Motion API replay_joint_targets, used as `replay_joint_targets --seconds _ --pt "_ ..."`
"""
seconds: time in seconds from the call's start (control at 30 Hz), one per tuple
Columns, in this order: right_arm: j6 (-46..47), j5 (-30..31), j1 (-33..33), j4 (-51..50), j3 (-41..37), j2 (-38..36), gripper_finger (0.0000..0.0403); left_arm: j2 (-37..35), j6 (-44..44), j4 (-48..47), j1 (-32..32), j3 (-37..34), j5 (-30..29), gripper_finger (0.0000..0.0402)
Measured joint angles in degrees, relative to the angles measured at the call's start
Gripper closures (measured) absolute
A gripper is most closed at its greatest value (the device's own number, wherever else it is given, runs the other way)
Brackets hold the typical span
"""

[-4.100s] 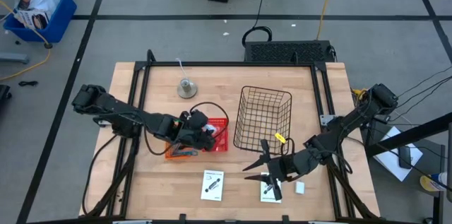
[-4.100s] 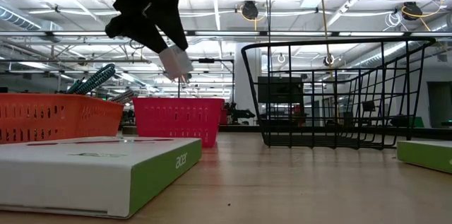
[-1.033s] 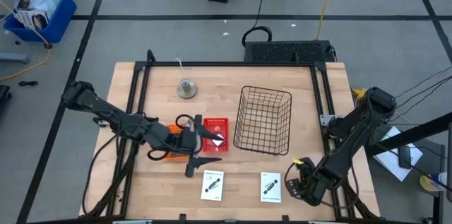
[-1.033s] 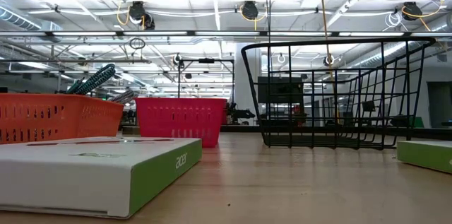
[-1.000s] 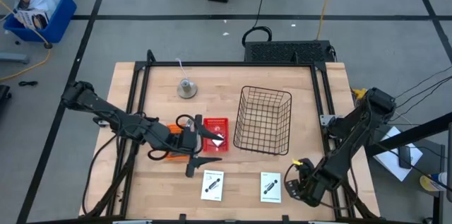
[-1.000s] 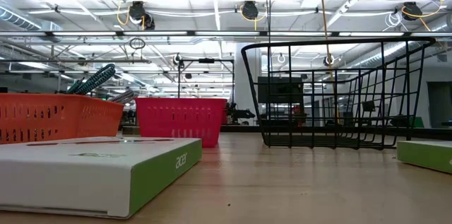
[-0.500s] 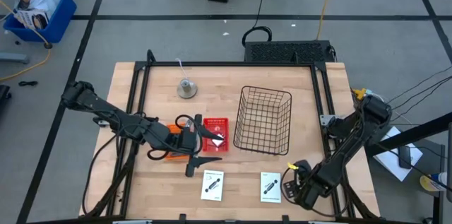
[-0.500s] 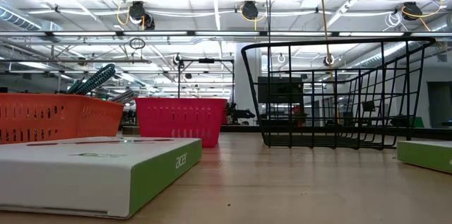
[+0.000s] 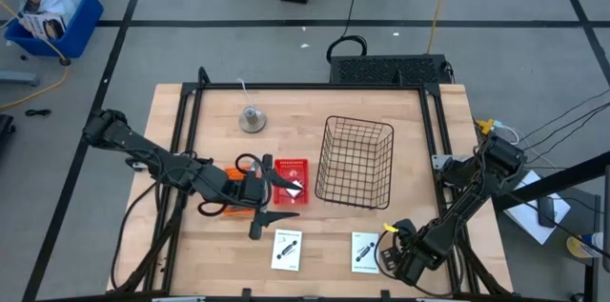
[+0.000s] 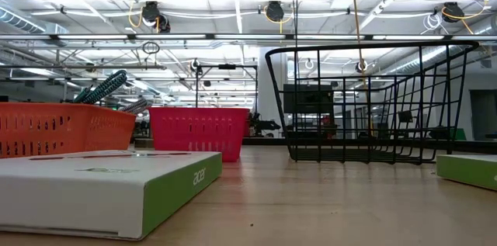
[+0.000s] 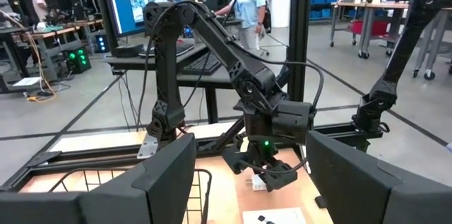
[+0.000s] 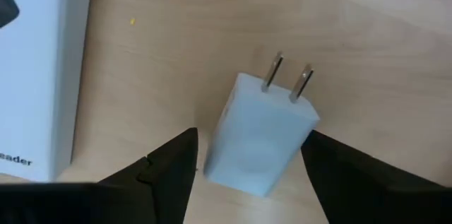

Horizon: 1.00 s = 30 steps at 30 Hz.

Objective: Pick and place items into bin
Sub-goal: Put the charger adapter into the red bin

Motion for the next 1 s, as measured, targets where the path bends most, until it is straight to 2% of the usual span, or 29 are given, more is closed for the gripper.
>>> replay_joint_targets --seconds 0.33,0.67,0.87,1.0 --pt "-1.97 -0.05 0.00 0.74 0.00 -0.05 0.0256 0.00 0.26 0.08 0.00 0.00 -0.01 0.0134" --pt "-4.13 2.89 0.00 2.02 0.02 -0.08 0.0253 0.00 0.46 -0.81 0.00 0.00 -0.02 0.0141" --pt "-9.40 8.46 0.00 4.08 0.02 -0.12 0.0258 0.00 -3.15 -2.67 -0.35 0.00 0.05 0.0139" --pt "-13.20 9.01 0.28 4.63 0.02 -0.12 0.0258 0.00 -2.62 -1.64 -1.53 -0.02 0.21 0.0146"
